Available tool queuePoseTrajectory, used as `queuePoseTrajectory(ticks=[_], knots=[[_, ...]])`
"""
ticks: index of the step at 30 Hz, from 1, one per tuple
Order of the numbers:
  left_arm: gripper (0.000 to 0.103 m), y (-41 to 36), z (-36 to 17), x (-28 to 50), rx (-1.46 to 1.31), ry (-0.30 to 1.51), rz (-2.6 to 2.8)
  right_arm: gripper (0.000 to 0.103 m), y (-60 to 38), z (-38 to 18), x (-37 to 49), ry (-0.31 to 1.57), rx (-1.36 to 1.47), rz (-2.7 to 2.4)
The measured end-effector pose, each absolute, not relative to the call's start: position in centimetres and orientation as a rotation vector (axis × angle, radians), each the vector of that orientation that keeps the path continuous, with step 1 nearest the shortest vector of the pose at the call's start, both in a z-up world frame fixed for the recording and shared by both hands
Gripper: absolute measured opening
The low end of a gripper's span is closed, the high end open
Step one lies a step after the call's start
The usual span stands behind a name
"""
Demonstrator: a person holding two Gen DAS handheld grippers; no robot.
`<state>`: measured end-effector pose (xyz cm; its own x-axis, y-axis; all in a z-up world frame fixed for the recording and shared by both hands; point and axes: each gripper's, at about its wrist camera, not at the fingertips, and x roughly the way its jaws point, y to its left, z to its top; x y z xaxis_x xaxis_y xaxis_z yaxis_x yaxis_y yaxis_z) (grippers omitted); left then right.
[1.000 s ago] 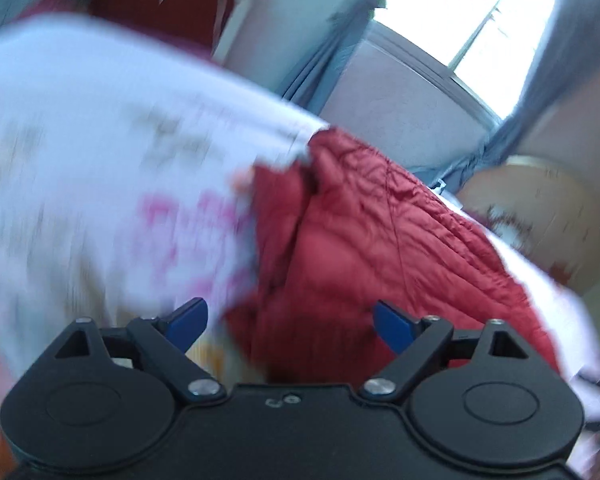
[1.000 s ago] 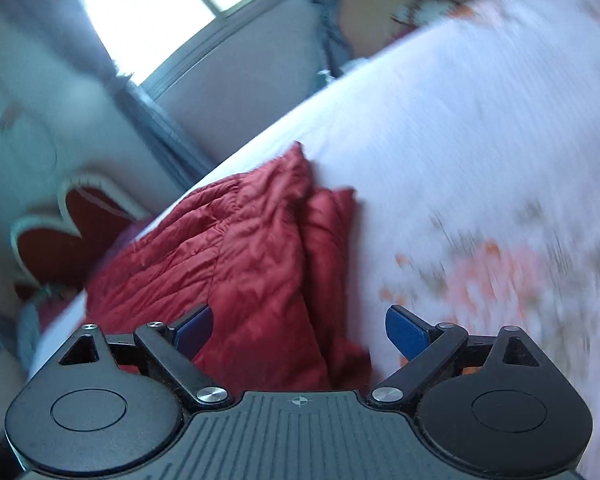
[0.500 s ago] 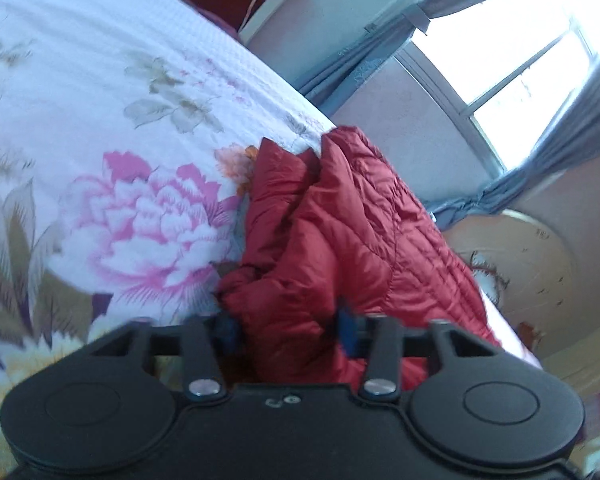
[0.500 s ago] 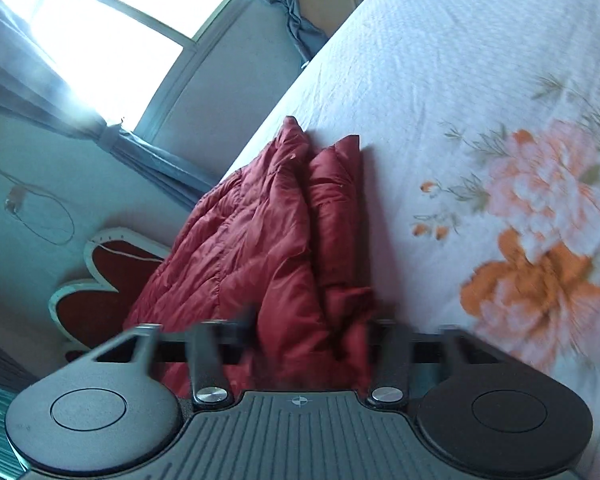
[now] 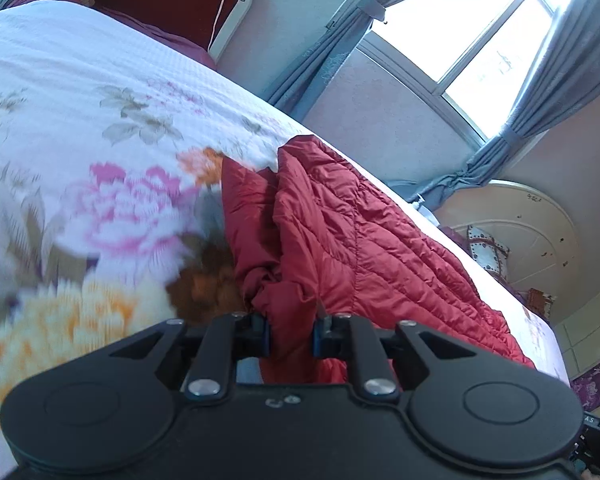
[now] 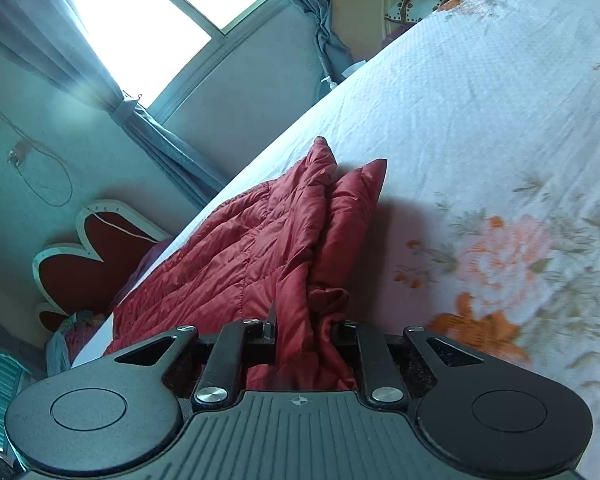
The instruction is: Fold large clothes
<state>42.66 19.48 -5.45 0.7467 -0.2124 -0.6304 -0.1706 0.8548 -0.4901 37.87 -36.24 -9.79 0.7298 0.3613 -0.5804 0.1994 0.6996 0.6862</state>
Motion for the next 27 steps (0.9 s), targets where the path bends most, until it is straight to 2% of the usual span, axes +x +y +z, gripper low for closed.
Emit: queuePoseTrajectory(ticks=[18, 27], knots=[[0.017, 14.1, -6.1, 22.8, -0.664, 0.725, 0.058, 0.016, -43.1, -8.9, 23.5, 0.859, 0.743, 0.193], [0.018, 13.4, -6.5, 19.4, -0.667, 0.738, 0.097, 0.016, -44.5, -9.7, 21.0, 0.903, 0.740, 0.219]])
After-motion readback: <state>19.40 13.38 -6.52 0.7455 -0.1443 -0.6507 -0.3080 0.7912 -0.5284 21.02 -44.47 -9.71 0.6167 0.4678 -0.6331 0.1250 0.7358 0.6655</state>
